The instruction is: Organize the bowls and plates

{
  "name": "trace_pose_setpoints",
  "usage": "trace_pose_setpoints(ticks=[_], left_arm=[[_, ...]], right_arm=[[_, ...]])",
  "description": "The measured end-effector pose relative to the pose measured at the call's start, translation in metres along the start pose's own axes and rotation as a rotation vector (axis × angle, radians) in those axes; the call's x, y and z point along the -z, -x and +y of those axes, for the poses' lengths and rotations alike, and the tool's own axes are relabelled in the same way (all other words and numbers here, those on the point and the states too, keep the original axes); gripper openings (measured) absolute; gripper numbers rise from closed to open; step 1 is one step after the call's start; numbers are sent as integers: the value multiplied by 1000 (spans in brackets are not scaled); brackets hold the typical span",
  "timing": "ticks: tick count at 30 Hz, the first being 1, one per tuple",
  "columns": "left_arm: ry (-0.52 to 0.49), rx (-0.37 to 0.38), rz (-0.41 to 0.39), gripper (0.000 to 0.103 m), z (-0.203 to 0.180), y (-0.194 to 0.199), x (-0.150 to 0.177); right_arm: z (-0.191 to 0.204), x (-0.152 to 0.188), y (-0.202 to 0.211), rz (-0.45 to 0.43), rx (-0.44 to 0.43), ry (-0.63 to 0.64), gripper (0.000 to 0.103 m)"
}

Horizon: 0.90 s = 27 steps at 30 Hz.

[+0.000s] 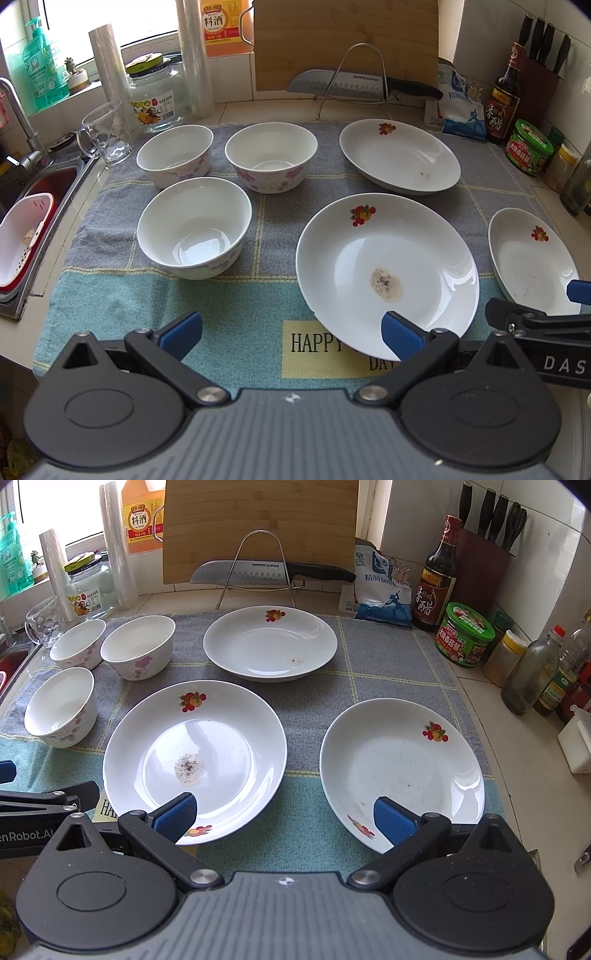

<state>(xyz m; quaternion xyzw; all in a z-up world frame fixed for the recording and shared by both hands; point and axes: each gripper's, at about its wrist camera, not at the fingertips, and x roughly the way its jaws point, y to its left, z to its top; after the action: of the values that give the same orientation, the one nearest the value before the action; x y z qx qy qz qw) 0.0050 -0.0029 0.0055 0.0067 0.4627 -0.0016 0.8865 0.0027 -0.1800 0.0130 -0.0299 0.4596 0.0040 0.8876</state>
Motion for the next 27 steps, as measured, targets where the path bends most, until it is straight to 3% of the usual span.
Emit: trace_pose_setpoints(ticks=[27], left_arm=[[1,0,-1,102,6,2,-2]], right_arm=[[6,-1,4,-11,3,1,103]])
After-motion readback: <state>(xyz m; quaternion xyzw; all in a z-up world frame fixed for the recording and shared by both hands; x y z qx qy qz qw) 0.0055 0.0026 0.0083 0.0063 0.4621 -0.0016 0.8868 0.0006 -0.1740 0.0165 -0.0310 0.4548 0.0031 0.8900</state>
